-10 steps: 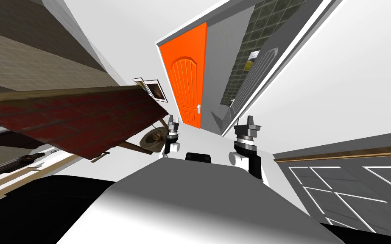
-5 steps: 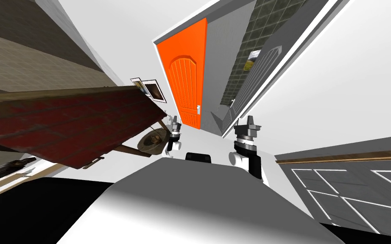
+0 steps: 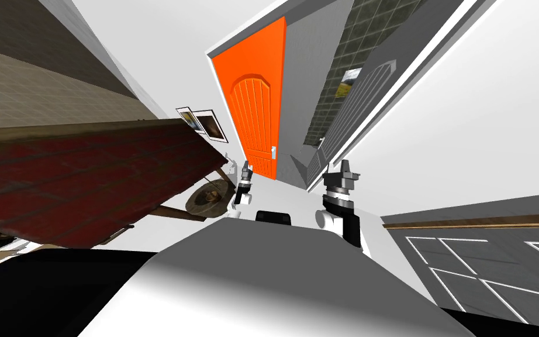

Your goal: Push the door open

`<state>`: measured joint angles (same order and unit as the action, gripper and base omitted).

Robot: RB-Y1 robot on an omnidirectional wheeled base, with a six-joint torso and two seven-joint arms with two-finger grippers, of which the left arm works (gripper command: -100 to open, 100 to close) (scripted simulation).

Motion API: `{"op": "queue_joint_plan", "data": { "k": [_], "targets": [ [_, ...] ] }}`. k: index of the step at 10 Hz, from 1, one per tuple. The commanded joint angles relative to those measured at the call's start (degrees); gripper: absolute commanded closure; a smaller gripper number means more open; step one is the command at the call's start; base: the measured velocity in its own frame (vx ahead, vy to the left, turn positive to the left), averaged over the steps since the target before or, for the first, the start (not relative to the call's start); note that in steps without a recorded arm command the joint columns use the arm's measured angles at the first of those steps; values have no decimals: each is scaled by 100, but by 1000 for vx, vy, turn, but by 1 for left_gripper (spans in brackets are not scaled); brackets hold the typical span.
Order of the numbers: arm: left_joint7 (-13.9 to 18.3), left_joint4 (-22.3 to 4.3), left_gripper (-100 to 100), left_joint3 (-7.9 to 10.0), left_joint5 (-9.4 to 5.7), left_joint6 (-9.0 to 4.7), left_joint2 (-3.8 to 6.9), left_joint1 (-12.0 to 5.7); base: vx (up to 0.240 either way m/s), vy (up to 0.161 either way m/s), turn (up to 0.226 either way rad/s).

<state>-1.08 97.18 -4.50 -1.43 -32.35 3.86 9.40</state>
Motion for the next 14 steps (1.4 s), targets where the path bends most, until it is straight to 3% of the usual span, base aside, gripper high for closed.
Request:
{"op": "queue_joint_plan", "data": {
  "k": [1, 5, 6, 10, 11, 14],
  "targets": [
    [21, -261, -100, -1, 11, 50, 15, -175, 107, 29, -25],
    [66, -941, -100, -8, 40, 120, 31, -611, 89, 26, -24],
    [66, -962, -100, -8, 40, 120, 31, -611, 71, 13, -3],
    [112, -1644, -100, -14, 69, 189, 24, -1050, 80, 25, -21],
    [112, -1667, -100, -14, 69, 189, 24, -1050, 74, 12, -7],
    [146, -2193, -100, -18, 91, 241, 6, -1377, 80, 25, -20]
  ]
}}
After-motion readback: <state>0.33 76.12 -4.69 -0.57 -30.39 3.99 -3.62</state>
